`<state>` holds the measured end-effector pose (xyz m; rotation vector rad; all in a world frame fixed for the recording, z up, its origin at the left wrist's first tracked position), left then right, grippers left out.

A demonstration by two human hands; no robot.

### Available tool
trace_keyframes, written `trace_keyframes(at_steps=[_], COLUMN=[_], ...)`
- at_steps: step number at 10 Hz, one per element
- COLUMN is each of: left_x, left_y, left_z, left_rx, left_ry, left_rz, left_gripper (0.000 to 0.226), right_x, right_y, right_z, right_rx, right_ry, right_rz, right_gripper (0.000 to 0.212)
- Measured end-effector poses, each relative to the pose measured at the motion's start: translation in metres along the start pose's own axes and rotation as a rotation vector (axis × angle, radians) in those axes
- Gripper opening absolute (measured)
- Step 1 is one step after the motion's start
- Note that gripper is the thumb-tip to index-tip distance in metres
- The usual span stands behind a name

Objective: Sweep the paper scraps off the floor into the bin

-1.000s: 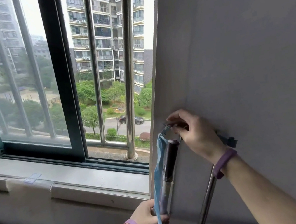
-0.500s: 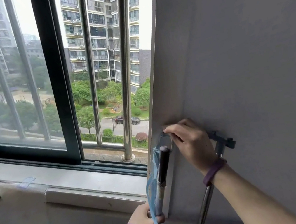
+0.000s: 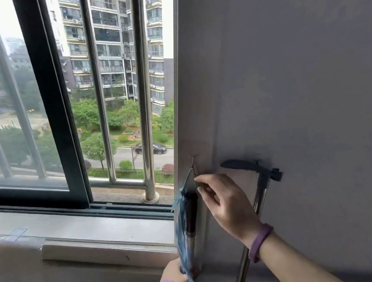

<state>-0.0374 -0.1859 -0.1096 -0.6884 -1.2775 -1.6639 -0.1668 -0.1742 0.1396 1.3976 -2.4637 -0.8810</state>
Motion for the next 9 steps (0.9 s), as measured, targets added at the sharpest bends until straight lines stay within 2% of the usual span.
trace_keyframes(at_steps=[2, 3, 4, 5, 6, 7, 8, 9], left_x=[-0.004, 0.012, 0.033, 0.066, 0.101, 0.13, 0.151, 0.178], left_y=[-0.003, 0.004, 0.013, 0.035, 0.06, 0.081, 0.1, 0.115], left_z=[-0.002, 0.006, 0.009, 0.019, 0.03, 0.044, 0.056, 0.071], left_rx=[0.022, 0.042, 0.006, -0.006, 0.043, 0.055, 0.112, 0.208], left_ry=[0.043, 0.053, 0.057, 0.013, -0.098, -0.149, -0.191, -0.278], left_rz=[-0.06, -0.374, -0.536, -0.607, -0.578, -0.584, -0.671, -0.675], left_gripper=[0.01, 0.012, 0.037, 0.033, 0.016, 0.026, 0.047, 0.055], right_x=[0.009, 0.009, 0.01, 0.009, 0.009, 0.007, 0.0, -0.007], right_y=[-0.012, -0.013, -0.014, -0.015, -0.016, -0.014, -0.006, 0.018], right_z=[0.009, 0.01, 0.011, 0.013, 0.016, 0.013, 0.009, -0.004], right_rx=[-0.074, -0.091, -0.1, -0.098, -0.104, -0.138, -0.142, -0.098], right_ry=[-0.145, -0.159, -0.166, -0.186, -0.206, -0.222, -0.192, -0.168], right_rz=[-0.05, -0.064, -0.072, -0.088, -0.104, -0.115, -0.106, -0.099], right_gripper=[0.027, 0.027, 0.028, 0.029, 0.032, 0.034, 0.033, 0.031])
Point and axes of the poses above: each hand's wrist, its own z-axis away from the middle knuckle, its own y-axis out of the back of the hand, x = y × z, the point moved 6 cm from there along -z, towards the middle knuckle, and after that the axes turned 6 degrees about y, right-handed, at the moved point
